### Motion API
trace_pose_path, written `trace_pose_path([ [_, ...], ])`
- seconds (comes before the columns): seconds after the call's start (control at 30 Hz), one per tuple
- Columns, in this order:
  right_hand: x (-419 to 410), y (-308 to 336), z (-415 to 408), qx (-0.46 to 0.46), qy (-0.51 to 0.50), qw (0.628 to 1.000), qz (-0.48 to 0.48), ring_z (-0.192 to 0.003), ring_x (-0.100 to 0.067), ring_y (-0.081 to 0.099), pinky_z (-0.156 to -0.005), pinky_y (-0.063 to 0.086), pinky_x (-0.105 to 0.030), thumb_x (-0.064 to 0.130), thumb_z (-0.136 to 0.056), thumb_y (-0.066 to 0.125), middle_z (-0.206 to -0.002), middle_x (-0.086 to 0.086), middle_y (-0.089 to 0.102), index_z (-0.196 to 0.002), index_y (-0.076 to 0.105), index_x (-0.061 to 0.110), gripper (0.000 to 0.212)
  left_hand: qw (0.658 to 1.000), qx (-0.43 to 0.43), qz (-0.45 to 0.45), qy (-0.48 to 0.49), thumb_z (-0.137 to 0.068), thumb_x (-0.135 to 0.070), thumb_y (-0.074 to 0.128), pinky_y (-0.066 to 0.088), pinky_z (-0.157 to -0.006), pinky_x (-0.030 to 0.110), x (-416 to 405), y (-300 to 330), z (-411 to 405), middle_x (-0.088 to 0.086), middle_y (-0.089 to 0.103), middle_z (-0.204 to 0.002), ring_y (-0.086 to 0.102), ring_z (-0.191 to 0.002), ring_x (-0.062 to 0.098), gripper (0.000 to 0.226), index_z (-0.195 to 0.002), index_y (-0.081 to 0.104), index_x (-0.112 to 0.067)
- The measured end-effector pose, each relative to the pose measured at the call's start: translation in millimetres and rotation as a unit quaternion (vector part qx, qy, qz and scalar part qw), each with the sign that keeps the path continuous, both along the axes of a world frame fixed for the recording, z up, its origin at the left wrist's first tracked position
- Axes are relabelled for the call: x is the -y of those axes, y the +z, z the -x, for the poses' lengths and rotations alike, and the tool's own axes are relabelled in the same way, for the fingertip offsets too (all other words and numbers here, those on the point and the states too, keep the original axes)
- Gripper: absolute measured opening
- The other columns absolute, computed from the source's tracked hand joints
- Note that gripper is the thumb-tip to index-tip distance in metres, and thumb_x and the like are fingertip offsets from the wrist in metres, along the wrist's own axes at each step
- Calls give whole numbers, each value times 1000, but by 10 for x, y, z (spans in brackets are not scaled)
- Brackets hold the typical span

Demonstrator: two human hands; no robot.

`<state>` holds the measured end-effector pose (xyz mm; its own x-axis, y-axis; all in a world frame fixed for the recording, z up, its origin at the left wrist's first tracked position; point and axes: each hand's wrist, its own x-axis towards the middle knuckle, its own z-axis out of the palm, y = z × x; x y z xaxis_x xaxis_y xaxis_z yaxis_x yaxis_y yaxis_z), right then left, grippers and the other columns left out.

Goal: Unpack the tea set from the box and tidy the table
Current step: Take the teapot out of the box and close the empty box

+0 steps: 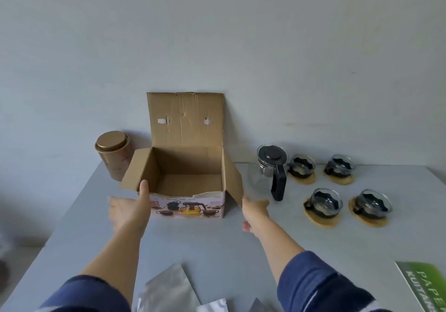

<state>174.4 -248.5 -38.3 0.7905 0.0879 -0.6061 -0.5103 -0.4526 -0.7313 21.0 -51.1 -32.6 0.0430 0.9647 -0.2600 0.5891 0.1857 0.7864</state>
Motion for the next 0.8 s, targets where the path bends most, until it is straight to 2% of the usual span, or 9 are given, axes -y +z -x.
trace_pose_path([
  [0.07,-64,-64,24,-142,-95,977,-129,-73,-31,59,-63,58,-42,28,-95,53,-121,-23,54,-130,38,7,44,999,32,19,-20,-90,-51,51,45,-96,46,-13,19,31,18,52,-135,52,-120,38,70,-139,40,-2],
  [0.17,-151,-128,-34,-193,-171,938,-230,-64,-27,57,-49,54,-35,9,-93,55,-86,-21,59,-115,50,1,24,992,16,-82,-93,-97,-26,41,48,-75,40,18,116,73,13,63,-99,58,-88,33,29,-113,55,-8],
  [0.27,-191,-78,-37,-201,-173,933,-244,-60,-23,53,-59,49,-31,-1,-94,48,-72,-18,54,-104,50,-1,10,978,-39,-153,-135,-99,-20,31,48,-71,36,-5,176,173,6,65,-109,58,-88,31,41,-133,48,-34],
  [0.4,-240,-6,57,-185,-163,935,-255,-63,-20,57,-62,51,-34,-4,-90,52,-75,-15,57,-117,53,-2,26,955,-111,-187,-202,-104,-33,24,45,-71,34,-125,187,333,3,62,-123,60,-102,29,43,-141,39,-49],
  [0.5,-316,116,226,-88,-219,925,-296,-68,-25,63,-72,54,-38,-9,-90,47,-99,-17,61,-125,49,4,38,946,-146,-160,-243,-103,-41,22,50,-77,37,-213,225,406,7,61,-127,59,-106,31,43,-145,30,-49],
  [0.57,-361,244,354,54,-223,933,-279,-74,-29,66,-74,55,-38,-7,-90,42,-107,-13,60,-117,52,14,36,941,-164,-150,-256,-103,-42,20,50,-74,35,-254,263,413,9,60,-127,60,-102,28,45,-147,26,-48],
  [0.67,-390,459,477,299,-142,926,-182,-81,-24,67,-72,54,-37,4,-92,46,-104,-5,67,-109,55,21,26,933,-180,-154,-270,-103,-43,20,50,-69,32,-267,301,378,9,60,-127,60,-97,26,46,-149,23,-46],
  [0.73,-416,550,491,403,-68,898,-164,-82,-16,63,-69,48,-26,9,-93,50,-102,1,67,-116,57,16,25,929,-182,-152,-284,-102,-46,20,52,-73,35,-240,303,335,10,60,-127,61,-103,28,47,-149,21,-46],
  [0.8,-469,564,485,493,30,862,-116,-83,-14,64,-67,50,-25,17,-94,54,-98,5,67,-120,59,16,27,929,-184,-145,-286,-102,-46,19,53,-74,37,-211,277,281,10,61,-126,62,-103,29,48,-150,17,-47],
])
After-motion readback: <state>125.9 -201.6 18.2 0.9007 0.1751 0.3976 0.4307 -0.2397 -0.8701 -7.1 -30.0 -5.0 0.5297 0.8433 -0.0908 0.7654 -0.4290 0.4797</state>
